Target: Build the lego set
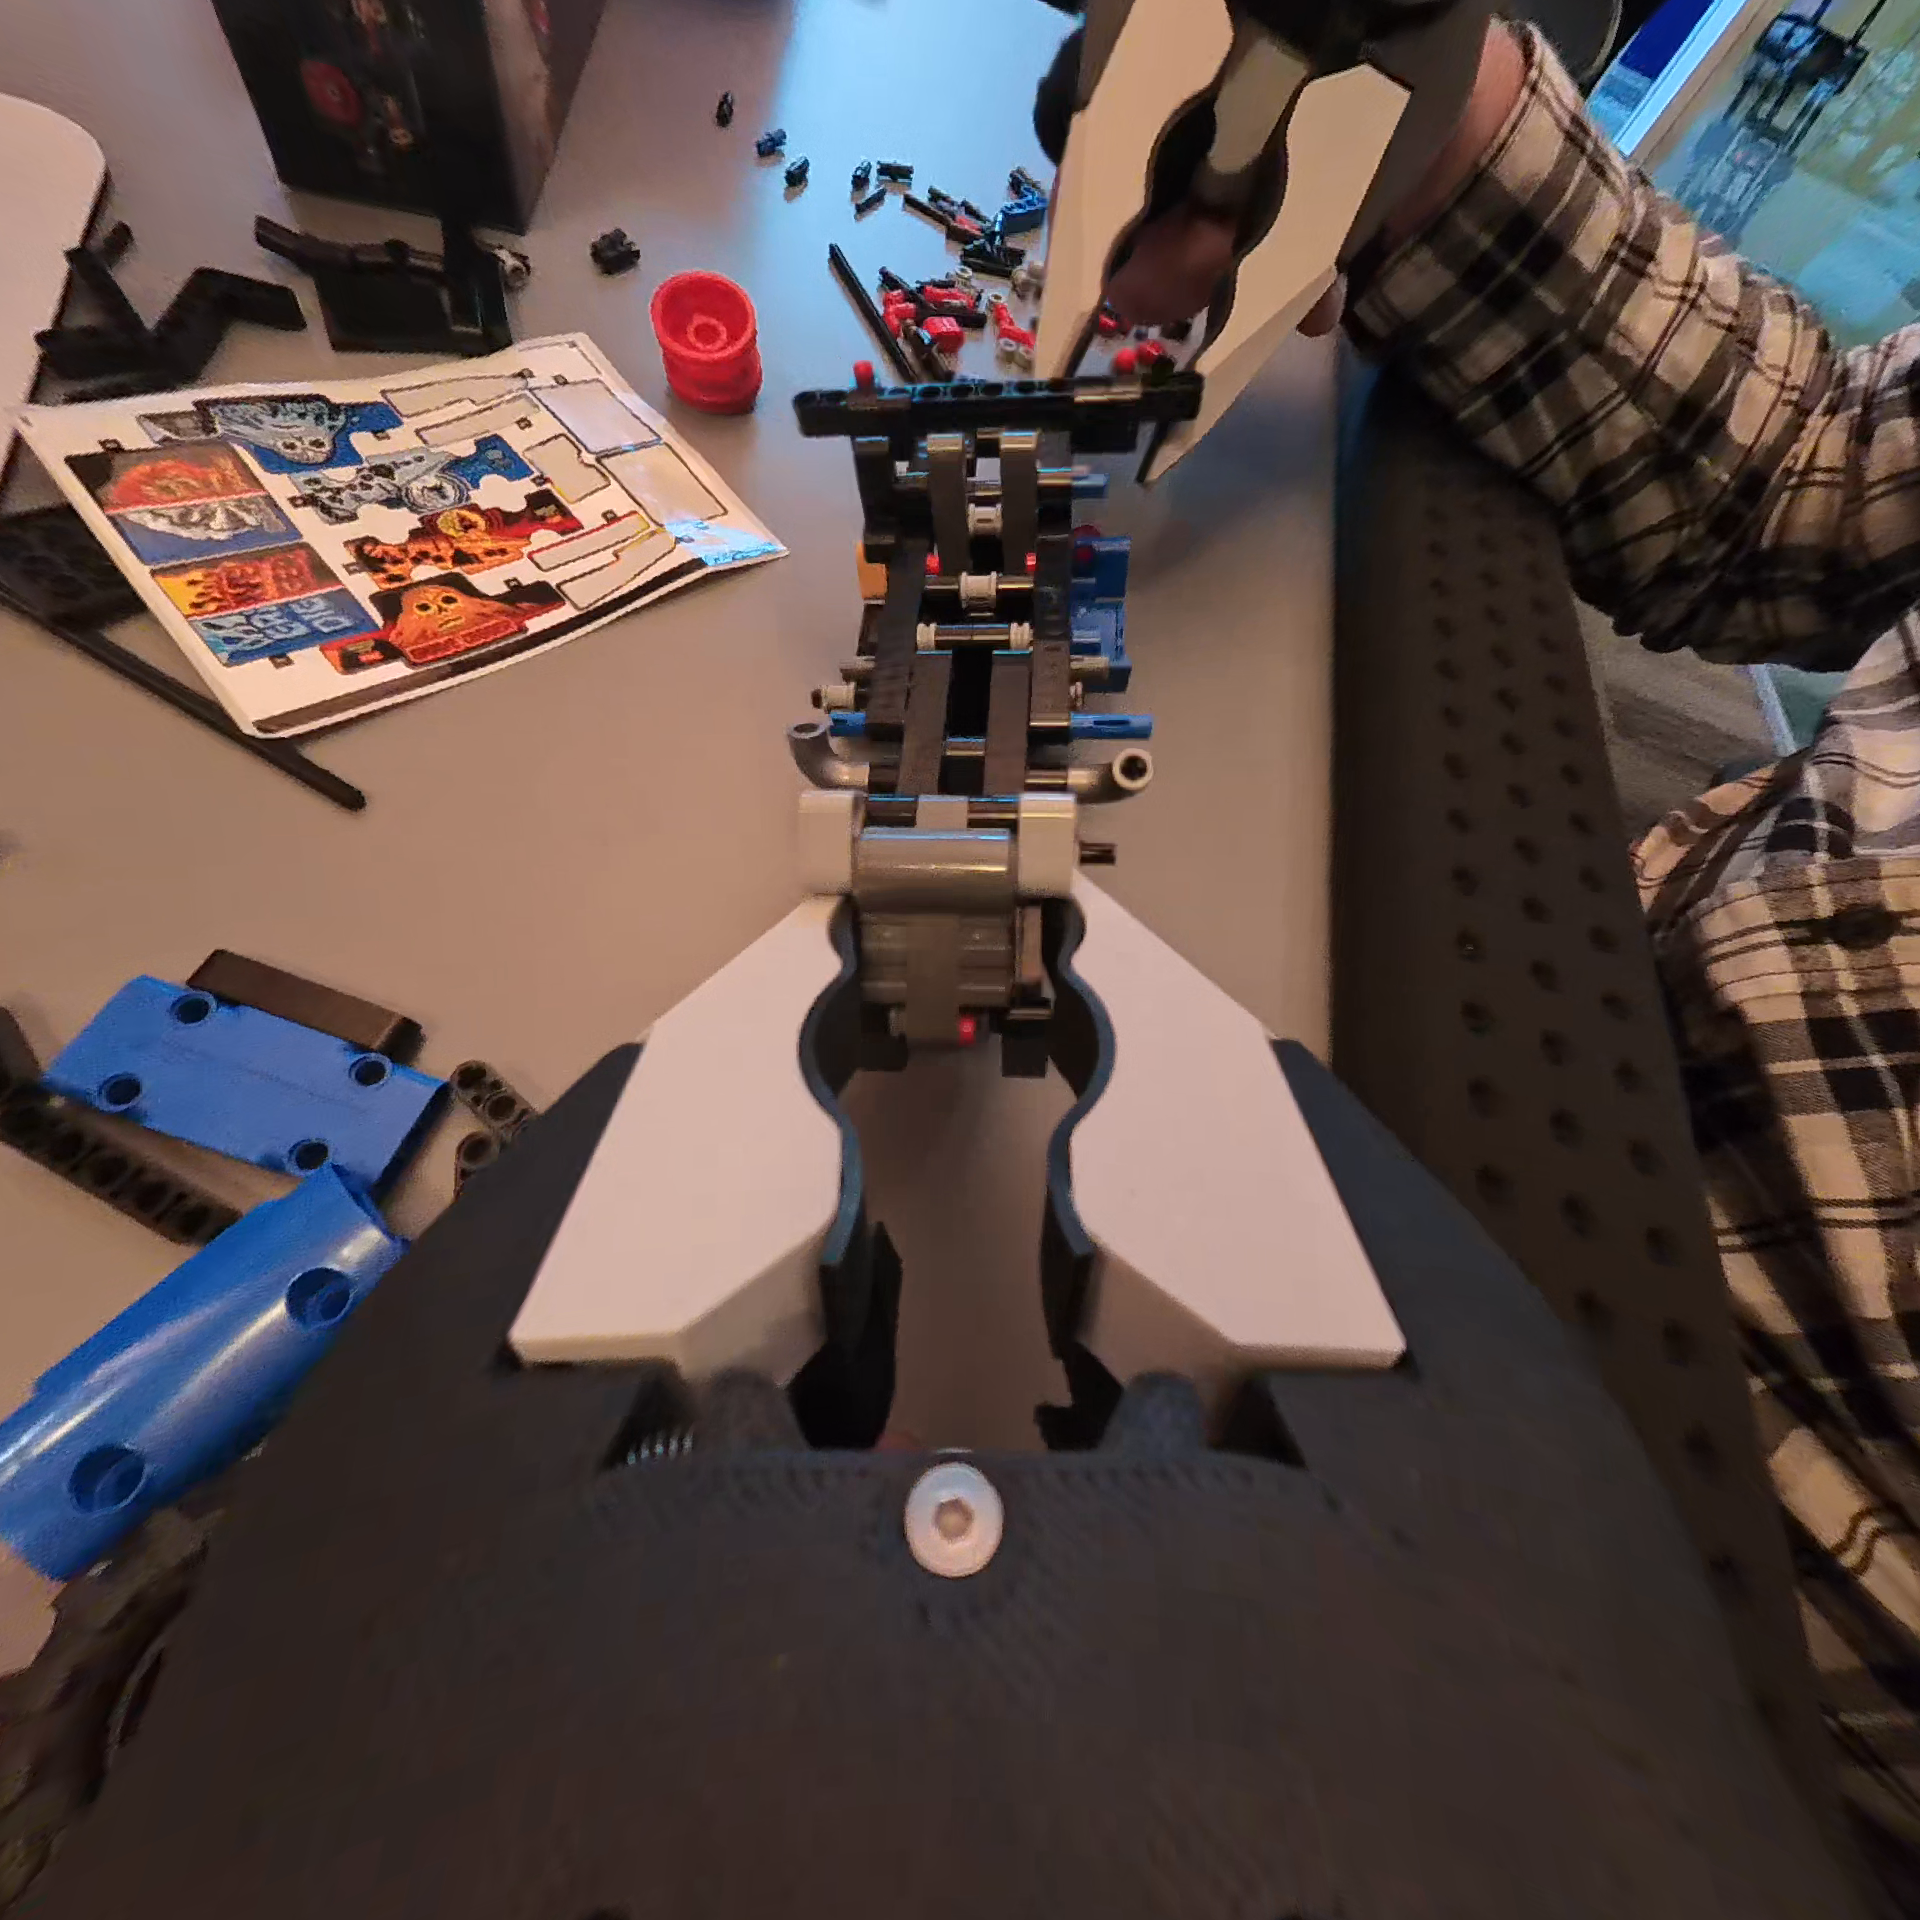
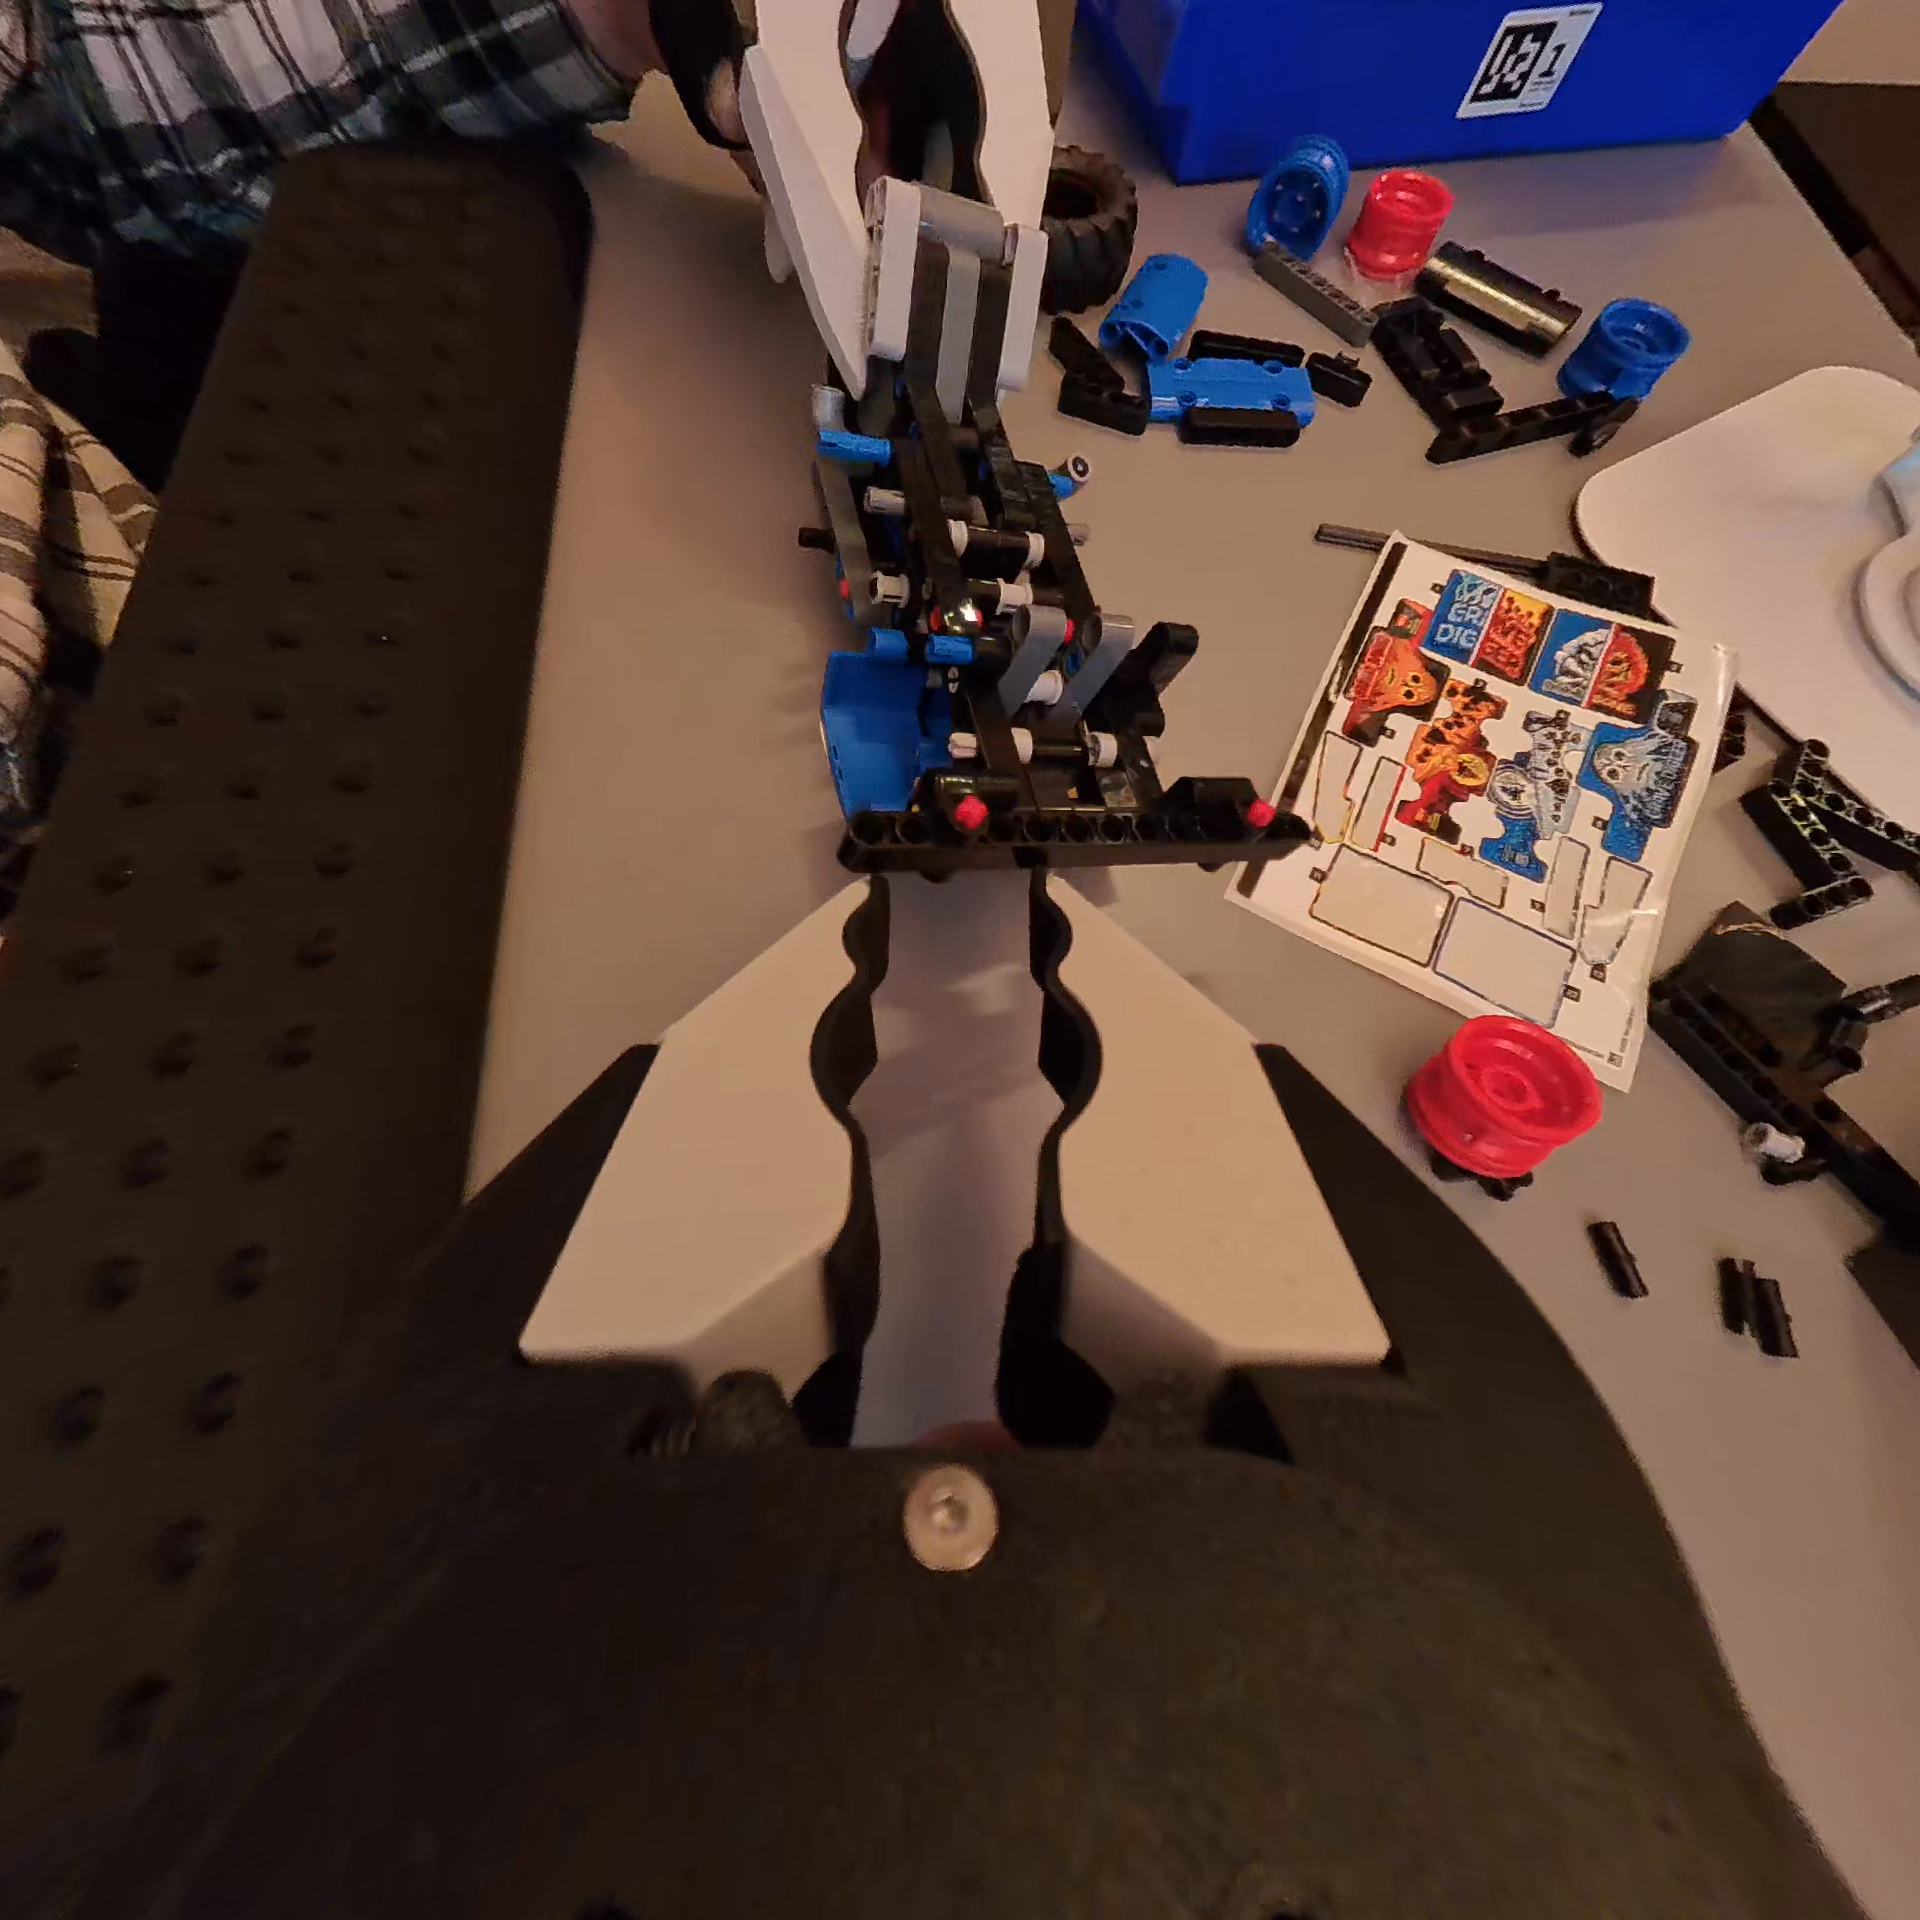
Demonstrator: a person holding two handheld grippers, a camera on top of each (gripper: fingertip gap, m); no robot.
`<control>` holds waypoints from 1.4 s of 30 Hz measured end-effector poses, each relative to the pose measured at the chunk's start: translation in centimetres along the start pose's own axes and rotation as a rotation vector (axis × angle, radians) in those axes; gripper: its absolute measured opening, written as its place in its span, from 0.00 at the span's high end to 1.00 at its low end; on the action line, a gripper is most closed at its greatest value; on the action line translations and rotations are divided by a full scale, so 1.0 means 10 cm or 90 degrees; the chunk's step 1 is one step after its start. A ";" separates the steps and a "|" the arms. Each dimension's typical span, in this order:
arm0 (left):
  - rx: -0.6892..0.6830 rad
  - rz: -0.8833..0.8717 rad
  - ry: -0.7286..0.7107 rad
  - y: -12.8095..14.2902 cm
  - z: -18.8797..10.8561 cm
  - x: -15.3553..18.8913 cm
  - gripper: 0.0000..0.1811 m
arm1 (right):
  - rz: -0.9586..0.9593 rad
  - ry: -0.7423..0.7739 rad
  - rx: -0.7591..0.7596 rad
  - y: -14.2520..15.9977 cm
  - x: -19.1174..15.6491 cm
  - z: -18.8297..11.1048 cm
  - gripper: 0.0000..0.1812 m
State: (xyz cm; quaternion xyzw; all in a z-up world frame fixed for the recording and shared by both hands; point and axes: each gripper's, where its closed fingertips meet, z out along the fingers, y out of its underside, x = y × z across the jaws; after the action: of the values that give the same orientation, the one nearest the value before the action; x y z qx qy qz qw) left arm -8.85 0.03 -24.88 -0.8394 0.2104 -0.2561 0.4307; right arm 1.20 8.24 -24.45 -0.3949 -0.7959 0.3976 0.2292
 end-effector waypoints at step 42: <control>-0.018 -0.027 0.014 0.06 -0.01 -0.01 0.82 | -0.006 0.011 0.079 -0.15 0.06 -0.05 0.91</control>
State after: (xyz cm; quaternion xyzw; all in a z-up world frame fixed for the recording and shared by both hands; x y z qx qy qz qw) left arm -9.02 -0.29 -25.34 -0.8469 0.2009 -0.2714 0.4108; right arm 0.48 8.40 -22.90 -0.3801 -0.7695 0.4413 0.2618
